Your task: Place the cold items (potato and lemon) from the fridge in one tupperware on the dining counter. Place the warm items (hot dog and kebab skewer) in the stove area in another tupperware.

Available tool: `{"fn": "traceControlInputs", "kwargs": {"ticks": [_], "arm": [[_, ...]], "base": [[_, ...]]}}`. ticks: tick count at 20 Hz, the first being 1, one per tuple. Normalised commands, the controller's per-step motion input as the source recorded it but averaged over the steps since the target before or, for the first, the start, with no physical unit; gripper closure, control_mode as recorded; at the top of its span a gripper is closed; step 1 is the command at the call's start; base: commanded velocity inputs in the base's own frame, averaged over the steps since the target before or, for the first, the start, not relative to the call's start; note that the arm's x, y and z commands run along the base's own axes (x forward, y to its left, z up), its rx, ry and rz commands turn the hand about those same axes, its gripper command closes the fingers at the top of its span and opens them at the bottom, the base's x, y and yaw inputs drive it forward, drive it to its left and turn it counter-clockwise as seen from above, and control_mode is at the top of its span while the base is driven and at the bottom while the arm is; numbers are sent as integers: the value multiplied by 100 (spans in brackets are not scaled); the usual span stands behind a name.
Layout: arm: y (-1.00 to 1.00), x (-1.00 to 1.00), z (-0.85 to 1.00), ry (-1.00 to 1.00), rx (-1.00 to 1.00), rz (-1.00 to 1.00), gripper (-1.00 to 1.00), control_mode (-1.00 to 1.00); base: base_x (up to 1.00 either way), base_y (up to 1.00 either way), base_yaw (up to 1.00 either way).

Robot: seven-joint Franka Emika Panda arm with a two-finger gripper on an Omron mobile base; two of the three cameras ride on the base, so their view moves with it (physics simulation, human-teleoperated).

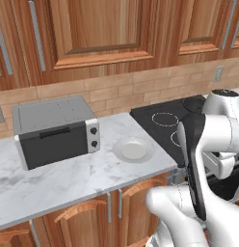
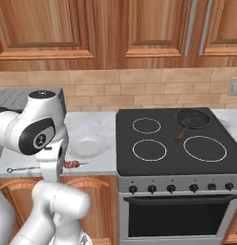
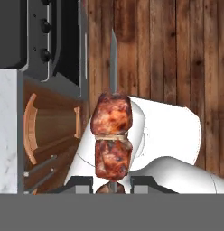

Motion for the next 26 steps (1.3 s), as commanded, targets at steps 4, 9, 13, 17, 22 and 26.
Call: {"fn": "traceControlInputs", "kwargs": {"ticks": [4,9,13,17,22,26], "arm": [[0,0,0,0,0,0,100,100],[0,0,0,0,0,0,100,100],[0,0,0,0,0,0,100,100],[0,0,0,0,0,0,100,100],[0,0,0,0,0,0,100,100],[0,0,0,0,0,0,100,100]], "base": [[-69,-47,-38],[-11,-81,-63],[3,-91,-72],[8,-87,-73],[4,-81,-77],[13,-72,-77]]}}
